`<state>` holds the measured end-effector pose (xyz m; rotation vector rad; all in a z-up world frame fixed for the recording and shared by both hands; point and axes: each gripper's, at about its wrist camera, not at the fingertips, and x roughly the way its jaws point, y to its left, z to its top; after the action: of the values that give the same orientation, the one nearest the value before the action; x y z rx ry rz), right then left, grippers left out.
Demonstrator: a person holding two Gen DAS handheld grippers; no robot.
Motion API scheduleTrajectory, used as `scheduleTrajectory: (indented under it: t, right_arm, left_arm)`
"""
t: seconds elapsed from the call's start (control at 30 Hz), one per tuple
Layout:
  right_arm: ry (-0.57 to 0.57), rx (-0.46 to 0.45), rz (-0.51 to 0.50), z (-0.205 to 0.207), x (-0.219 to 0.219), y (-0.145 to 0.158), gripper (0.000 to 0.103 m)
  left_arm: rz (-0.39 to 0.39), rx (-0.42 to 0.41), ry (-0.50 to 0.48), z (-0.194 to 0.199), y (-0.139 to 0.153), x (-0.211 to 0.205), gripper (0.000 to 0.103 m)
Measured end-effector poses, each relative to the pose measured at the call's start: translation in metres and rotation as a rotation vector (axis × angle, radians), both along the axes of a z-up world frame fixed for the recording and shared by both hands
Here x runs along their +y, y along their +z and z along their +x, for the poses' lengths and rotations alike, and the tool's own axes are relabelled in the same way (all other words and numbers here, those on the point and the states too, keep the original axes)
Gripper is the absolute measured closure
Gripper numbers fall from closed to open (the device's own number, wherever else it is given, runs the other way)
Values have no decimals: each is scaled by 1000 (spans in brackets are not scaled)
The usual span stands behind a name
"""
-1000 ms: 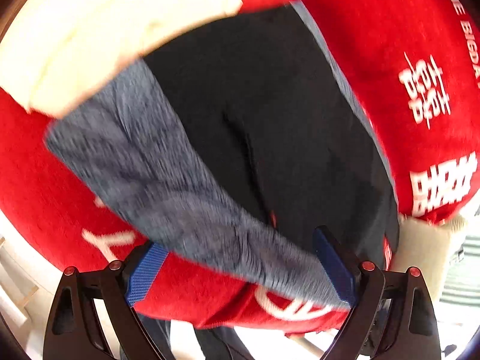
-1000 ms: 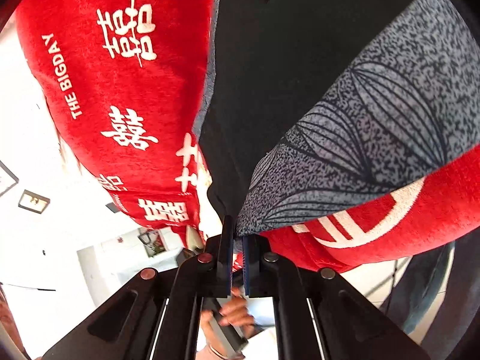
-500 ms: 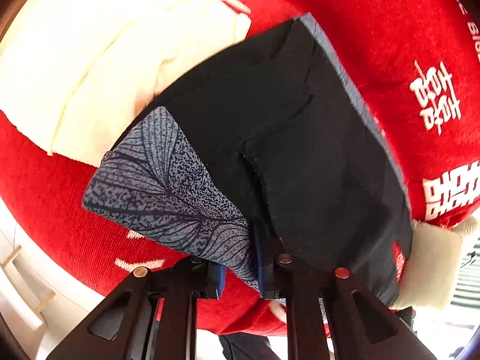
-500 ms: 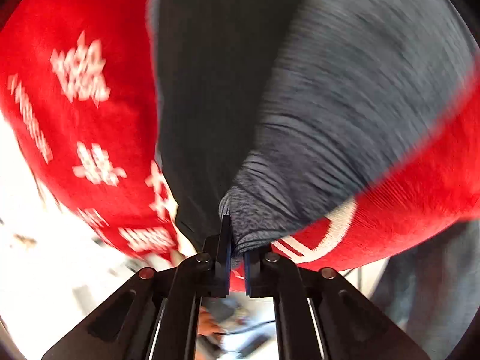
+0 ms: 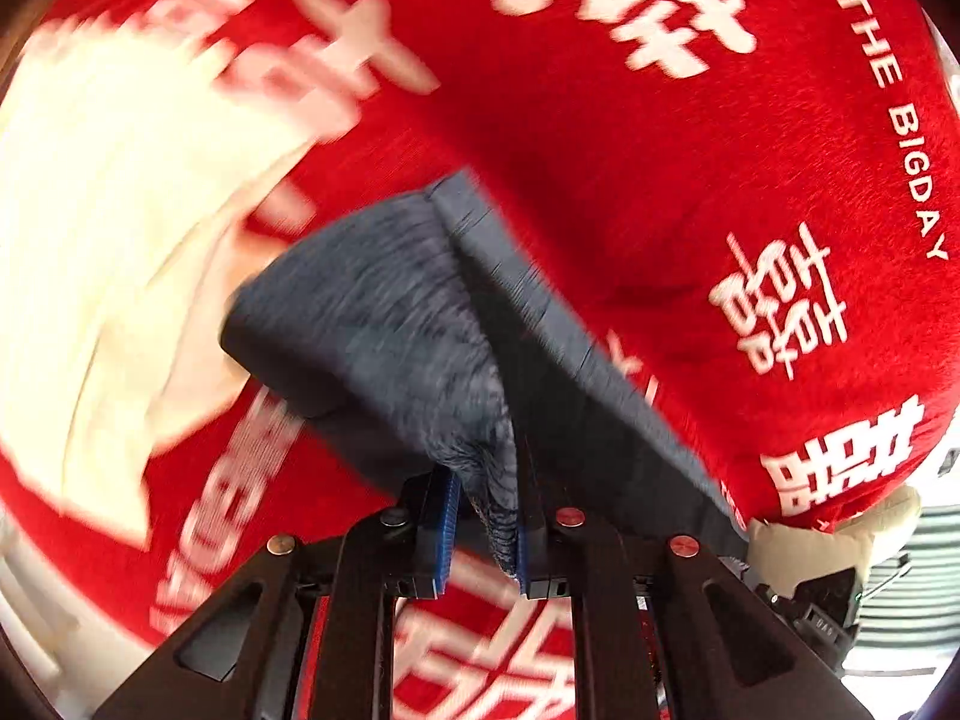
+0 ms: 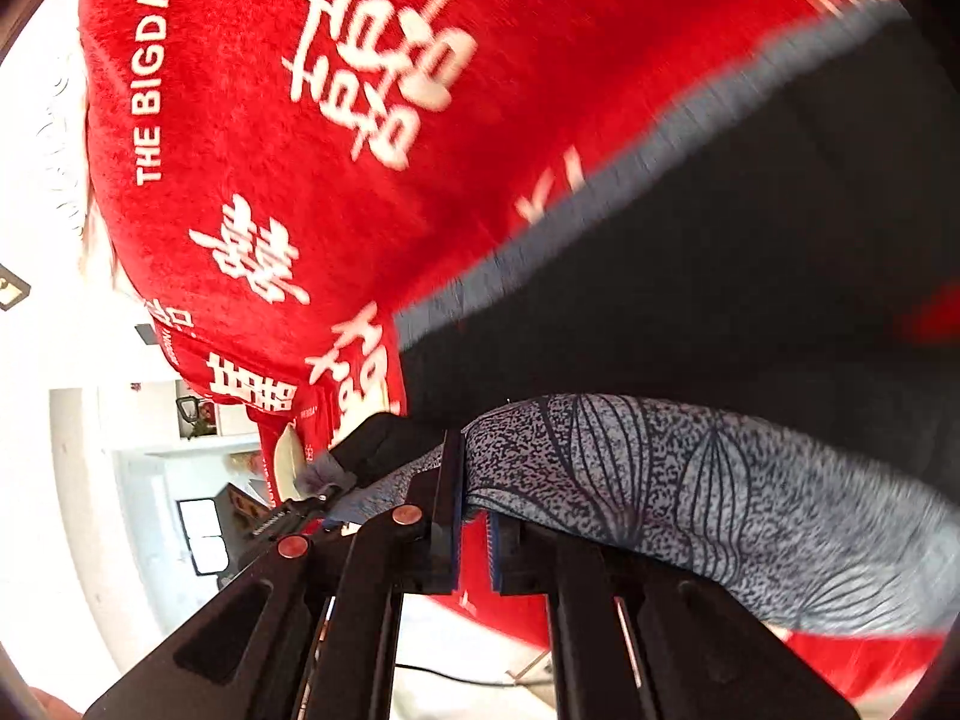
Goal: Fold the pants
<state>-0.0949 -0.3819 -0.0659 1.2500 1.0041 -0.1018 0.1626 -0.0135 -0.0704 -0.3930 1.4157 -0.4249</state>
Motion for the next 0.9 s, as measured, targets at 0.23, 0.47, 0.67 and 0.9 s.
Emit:
scheduleTrajectory:
  t: [0.23, 0.47, 0.67, 0.9]
  right_arm:
    - [49, 95, -30, 70, -61, -58, 97]
    - [95, 198, -32, 92, -84, -119, 94]
    - [148, 183, -60, 99, -90, -90, 36]
    - [214, 150, -133, 75, -69, -43, 31]
  left_arm:
    - [92, -60, -64, 71, -43, -73, 86]
    - [269, -86, -16, 100, -76, -97, 50]
    - [381, -146, -50, 95, -48, -83, 50]
    - [475, -182, -223, 63, -70, -115, 25]
